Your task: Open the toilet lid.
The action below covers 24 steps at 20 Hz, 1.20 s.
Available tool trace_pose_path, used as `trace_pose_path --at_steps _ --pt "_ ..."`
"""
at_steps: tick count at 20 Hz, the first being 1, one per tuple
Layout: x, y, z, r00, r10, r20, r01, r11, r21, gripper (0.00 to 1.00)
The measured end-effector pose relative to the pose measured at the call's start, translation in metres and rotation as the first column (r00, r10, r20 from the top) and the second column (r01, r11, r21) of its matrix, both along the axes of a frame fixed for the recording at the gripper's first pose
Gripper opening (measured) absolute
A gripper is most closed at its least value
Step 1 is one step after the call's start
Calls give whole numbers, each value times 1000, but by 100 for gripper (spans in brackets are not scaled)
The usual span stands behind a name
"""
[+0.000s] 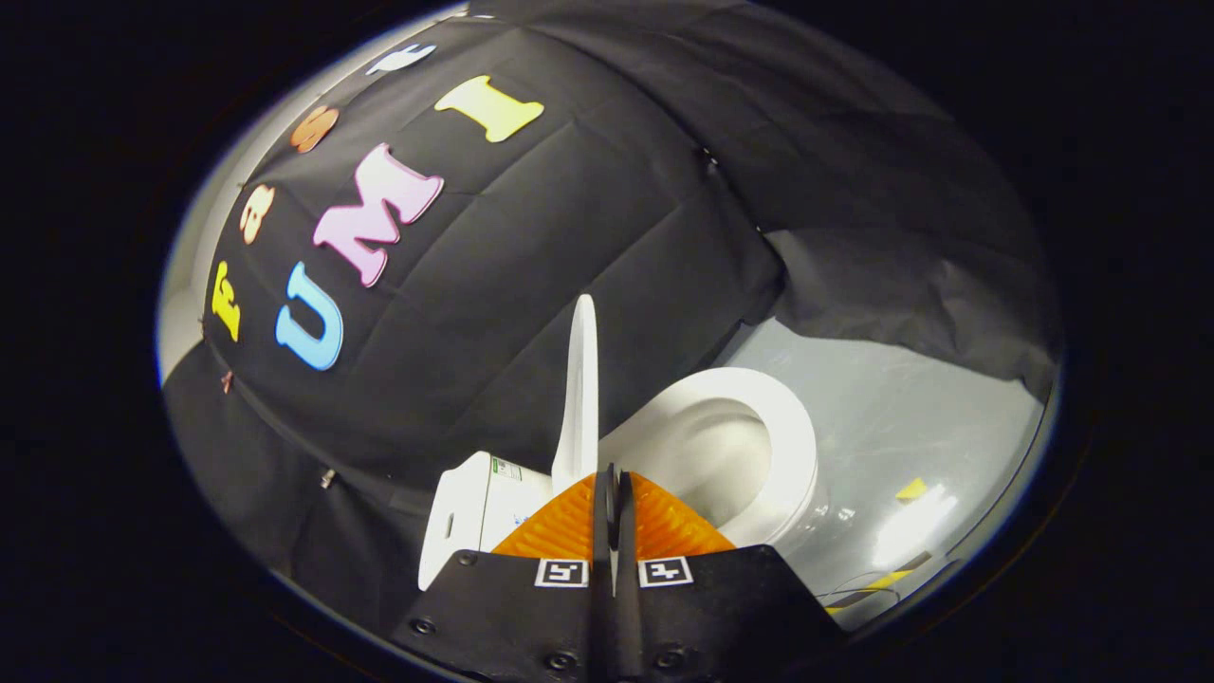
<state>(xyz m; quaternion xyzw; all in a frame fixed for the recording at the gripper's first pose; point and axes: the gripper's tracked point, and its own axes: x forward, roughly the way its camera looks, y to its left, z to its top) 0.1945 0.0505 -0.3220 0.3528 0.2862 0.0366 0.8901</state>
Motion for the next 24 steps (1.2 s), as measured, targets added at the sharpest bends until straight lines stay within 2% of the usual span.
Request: trace_pose_path --at_steps 6,14,24 --pt "-4 40 39 999 17 47 -7 982 -191 5" --pt "-12 97 79 994 56 90 -27 956 -294 5" --pt "-27 190 123 974 171 147 -82 874 -479 5"
